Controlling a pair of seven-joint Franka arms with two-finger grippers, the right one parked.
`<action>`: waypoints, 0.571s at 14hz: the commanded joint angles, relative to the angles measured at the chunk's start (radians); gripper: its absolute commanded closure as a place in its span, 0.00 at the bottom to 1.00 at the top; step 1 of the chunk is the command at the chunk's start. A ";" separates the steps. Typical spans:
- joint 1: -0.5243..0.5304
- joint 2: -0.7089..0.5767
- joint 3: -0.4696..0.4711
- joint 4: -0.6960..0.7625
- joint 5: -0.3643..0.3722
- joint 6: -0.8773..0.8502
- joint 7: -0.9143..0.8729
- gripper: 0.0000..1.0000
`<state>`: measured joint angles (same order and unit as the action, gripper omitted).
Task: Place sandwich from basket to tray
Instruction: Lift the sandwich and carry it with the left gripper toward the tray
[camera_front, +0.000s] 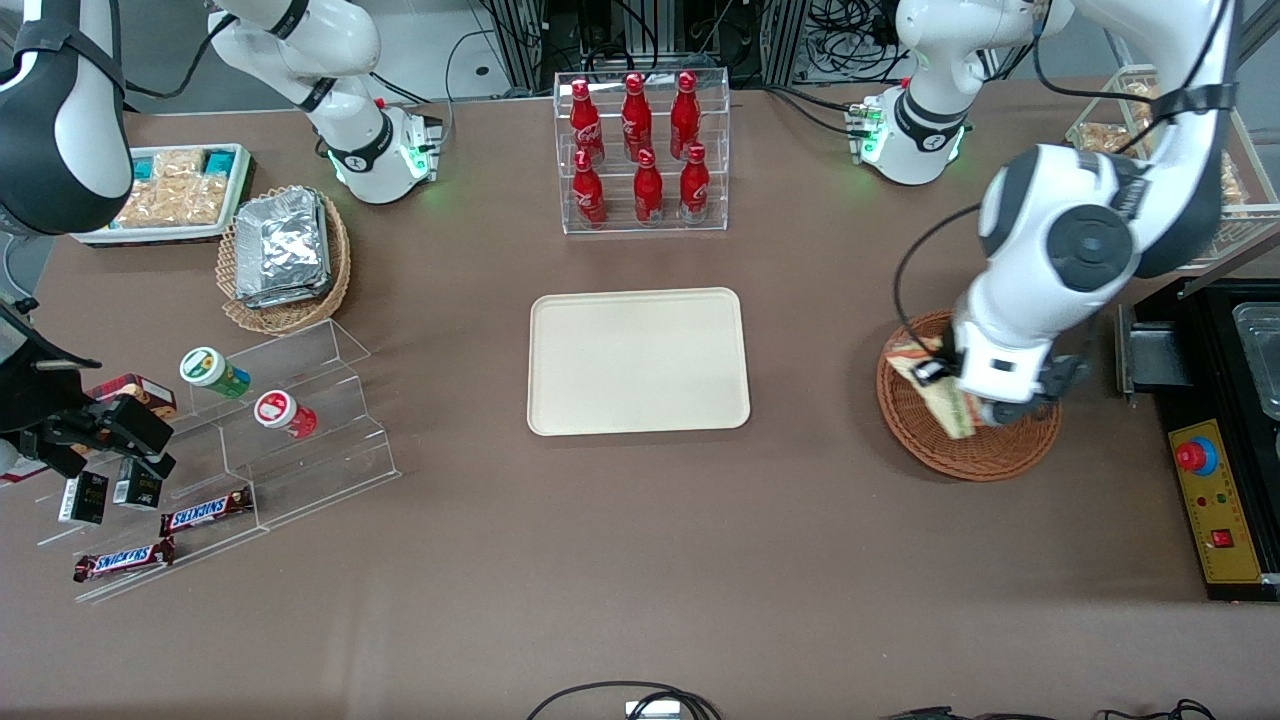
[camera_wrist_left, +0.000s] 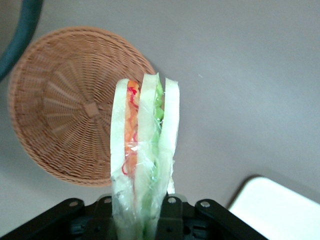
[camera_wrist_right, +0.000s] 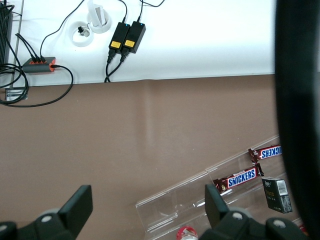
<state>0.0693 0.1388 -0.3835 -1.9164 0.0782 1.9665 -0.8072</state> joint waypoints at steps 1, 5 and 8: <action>-0.002 0.034 -0.098 0.039 0.043 -0.012 0.000 1.00; -0.133 0.085 -0.126 0.039 0.129 0.026 -0.018 1.00; -0.232 0.149 -0.126 0.039 0.153 0.100 -0.058 1.00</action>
<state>-0.1066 0.2330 -0.5145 -1.9062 0.1926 2.0376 -0.8347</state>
